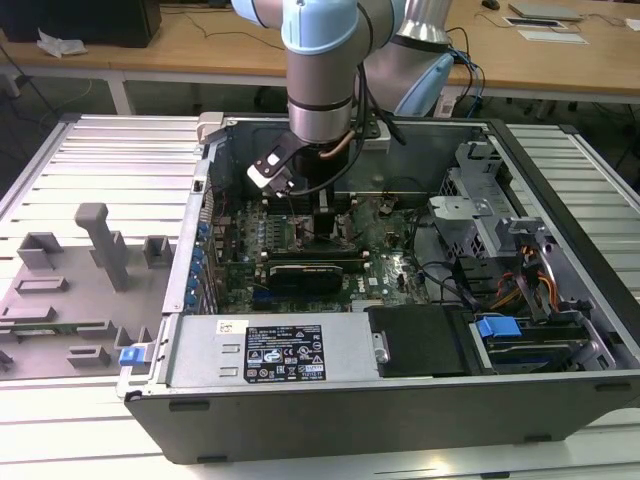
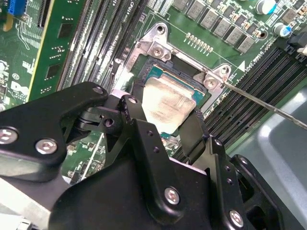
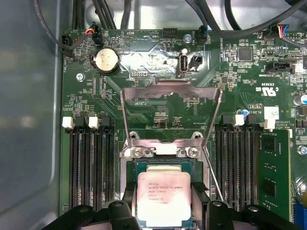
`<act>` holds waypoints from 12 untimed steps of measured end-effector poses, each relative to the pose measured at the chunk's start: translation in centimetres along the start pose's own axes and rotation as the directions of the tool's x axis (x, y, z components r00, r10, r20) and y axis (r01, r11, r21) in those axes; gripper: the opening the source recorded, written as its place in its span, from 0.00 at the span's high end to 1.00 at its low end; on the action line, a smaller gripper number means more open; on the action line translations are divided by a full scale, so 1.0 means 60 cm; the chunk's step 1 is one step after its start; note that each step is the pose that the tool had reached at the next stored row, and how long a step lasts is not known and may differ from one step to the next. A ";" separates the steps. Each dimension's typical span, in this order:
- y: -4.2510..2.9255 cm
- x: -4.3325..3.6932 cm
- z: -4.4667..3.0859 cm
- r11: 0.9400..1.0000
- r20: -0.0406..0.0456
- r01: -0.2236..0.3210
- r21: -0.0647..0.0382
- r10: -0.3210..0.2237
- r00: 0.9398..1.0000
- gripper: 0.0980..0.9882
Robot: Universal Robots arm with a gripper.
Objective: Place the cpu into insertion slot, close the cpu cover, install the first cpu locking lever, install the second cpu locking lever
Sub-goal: 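Place the cpu into insertion slot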
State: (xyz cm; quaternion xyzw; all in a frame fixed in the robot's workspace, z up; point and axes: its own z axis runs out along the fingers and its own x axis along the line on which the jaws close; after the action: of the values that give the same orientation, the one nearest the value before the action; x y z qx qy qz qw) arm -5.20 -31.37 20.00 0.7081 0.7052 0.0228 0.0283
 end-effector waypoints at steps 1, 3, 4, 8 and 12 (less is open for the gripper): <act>0.000 0.000 0.001 1.000 -0.001 0.000 0.000 0.000 1.000 0.50; 0.000 0.000 0.001 1.000 -0.004 0.000 0.000 0.000 1.000 0.50; -0.001 0.000 0.002 1.000 -0.004 0.000 0.000 0.000 1.000 0.50; -0.001 0.000 0.003 1.000 -0.004 0.000 0.000 0.000 1.000 0.50; -0.001 0.000 0.004 1.000 -0.005 0.000 0.000 0.000 1.000 0.50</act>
State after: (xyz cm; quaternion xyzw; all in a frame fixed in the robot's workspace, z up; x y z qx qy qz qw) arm -5.26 -31.35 19.76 0.7081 0.7051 0.0244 0.0266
